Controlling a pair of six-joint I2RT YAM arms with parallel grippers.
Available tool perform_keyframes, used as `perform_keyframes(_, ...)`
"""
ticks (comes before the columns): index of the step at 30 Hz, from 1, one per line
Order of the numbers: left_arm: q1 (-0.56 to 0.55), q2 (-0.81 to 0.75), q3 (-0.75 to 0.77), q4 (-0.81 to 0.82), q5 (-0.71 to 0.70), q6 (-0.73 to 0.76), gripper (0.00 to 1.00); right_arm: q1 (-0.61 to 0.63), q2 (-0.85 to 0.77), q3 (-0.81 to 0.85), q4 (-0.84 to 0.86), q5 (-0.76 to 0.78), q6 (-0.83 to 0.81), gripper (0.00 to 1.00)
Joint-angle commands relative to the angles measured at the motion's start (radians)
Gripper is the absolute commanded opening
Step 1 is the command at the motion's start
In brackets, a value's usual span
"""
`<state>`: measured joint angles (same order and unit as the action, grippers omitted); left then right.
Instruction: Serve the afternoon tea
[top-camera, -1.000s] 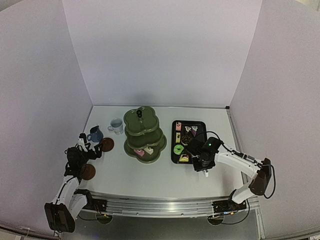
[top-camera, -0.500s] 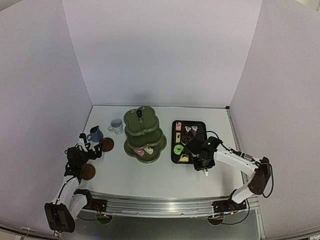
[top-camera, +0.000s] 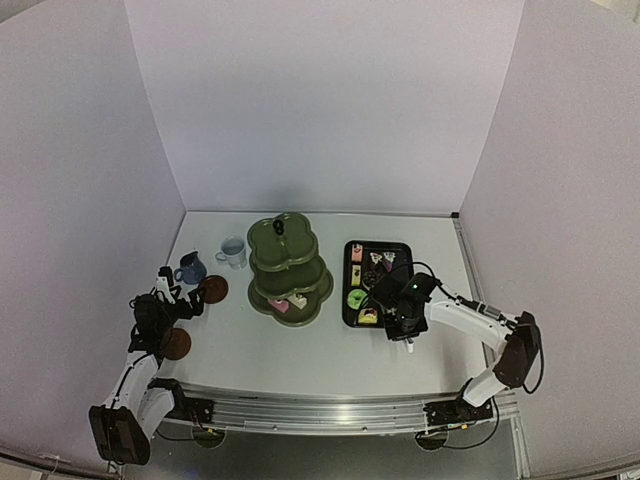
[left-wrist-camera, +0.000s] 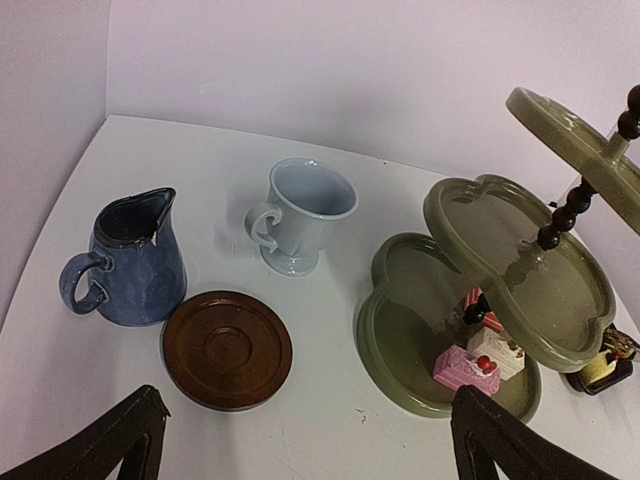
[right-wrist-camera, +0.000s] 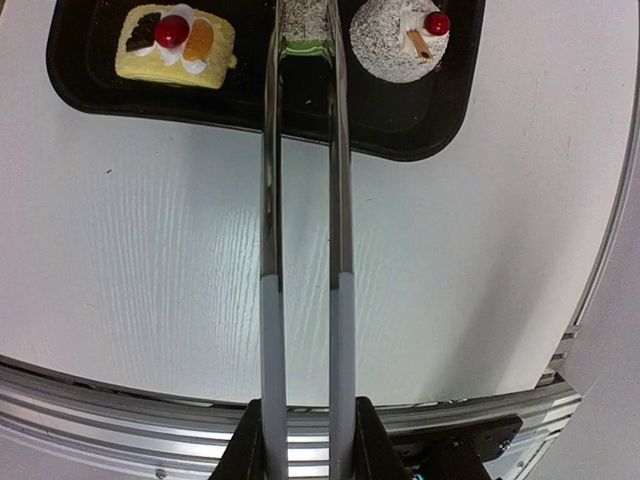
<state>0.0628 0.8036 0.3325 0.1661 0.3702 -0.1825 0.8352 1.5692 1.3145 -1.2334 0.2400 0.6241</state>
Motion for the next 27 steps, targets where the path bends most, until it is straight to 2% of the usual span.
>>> perform_keyframes(1, 0.005, 0.002, 0.003, 0.035, 0.001, 0.009, 1.0, -0.007, -0.023, 0.115, -0.106, 0.081, -0.014, 0.0)
perform_keyframes(6, 0.006, 0.008, 0.005, 0.034, -0.003, 0.008, 1.0, -0.016, -0.031, 0.291, -0.235, 0.167, -0.057, 0.0)
perform_keyframes(10, 0.005, 0.018, 0.012, 0.028, -0.005, 0.011, 1.0, -0.063, -0.008, 0.427, -0.24, 0.207, -0.162, 0.0)
perform_keyframes(14, 0.017, 0.047, 0.034, 0.001, -0.004, 0.011, 1.0, -0.154, 0.058, 0.496, -0.143, 0.158, -0.349, 0.0)
perform_keyframes(19, 0.047, 0.091, 0.077, -0.044, 0.011, 0.014, 1.0, -0.248, 0.145, 0.505, 0.03, 0.019, -0.55, 0.0)
perform_keyframes(23, 0.062, 0.136, 0.107, -0.072, 0.02, 0.024, 1.0, -0.264, 0.2, 0.491, 0.152, -0.097, -0.719, 0.0)
perform_keyframes(27, 0.065, 0.178, 0.136, -0.084, 0.038, 0.033, 1.0, -0.265, 0.263, 0.512, 0.195, -0.151, -0.812, 0.0)
